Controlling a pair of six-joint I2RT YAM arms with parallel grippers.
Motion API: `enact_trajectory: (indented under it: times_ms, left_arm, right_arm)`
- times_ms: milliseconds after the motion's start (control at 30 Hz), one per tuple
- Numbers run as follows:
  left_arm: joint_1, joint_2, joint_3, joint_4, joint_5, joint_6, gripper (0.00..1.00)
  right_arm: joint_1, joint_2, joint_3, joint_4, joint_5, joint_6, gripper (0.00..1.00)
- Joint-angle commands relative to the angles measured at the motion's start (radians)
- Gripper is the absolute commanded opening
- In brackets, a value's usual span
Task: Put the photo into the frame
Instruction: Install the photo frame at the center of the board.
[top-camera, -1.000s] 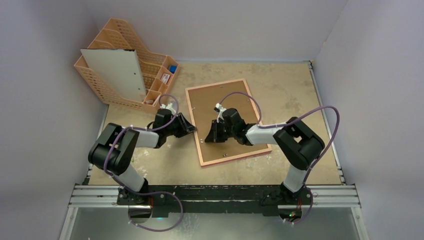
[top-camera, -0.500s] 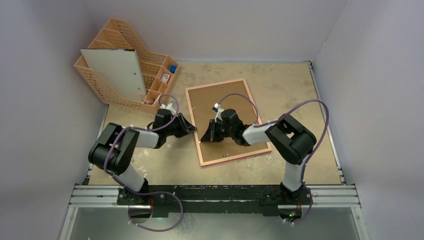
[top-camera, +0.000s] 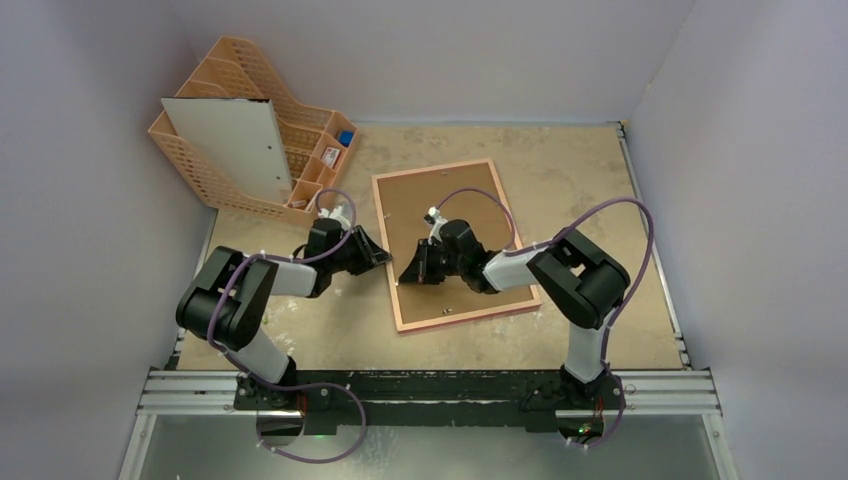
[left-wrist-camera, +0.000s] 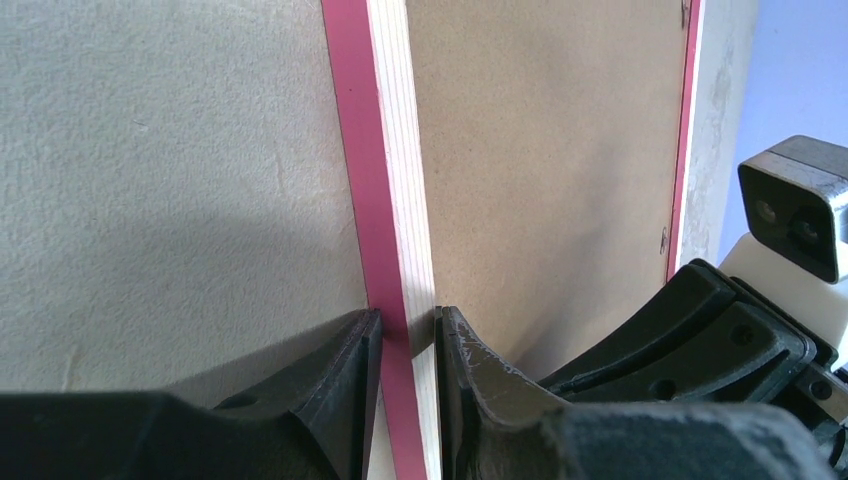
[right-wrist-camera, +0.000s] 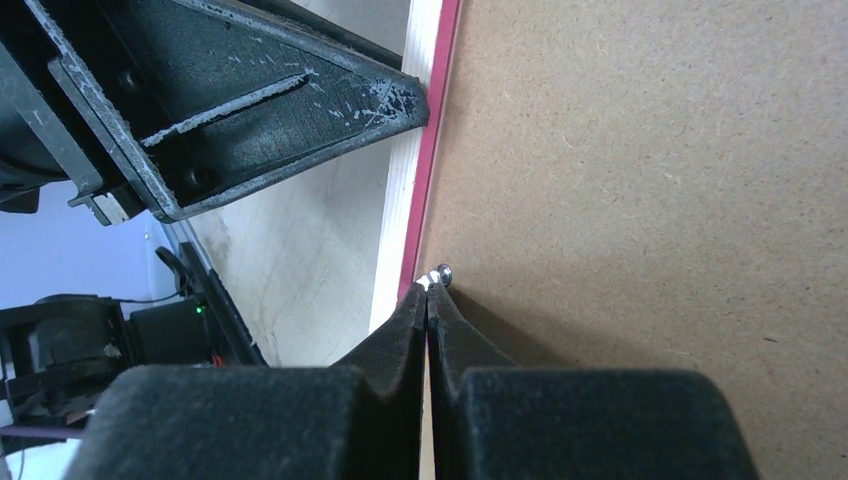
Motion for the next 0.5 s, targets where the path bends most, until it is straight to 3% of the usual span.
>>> enact_trajectory:
  times_ms: [0,300,467]
  left_arm:
    - [-0.007,0.043,-0.049,-0.169,-0.033,0.028,0.27]
    - [-0.007,0.034,-0.041,-0.194,-0.068,0.045,0.27]
    - [-0.007,0.016,-0.036,-0.216,-0.092,0.058,0.27]
  right_arm:
    - [0.053,0.017,0.013,-0.066,0.178,-0.032,0.02]
    - [0.131,-0.077,0.096,-0.276,0.472,-0.195,0.0]
    - [0.191,-0.096,0.141,-0.336,0.588,-0.306,0.05]
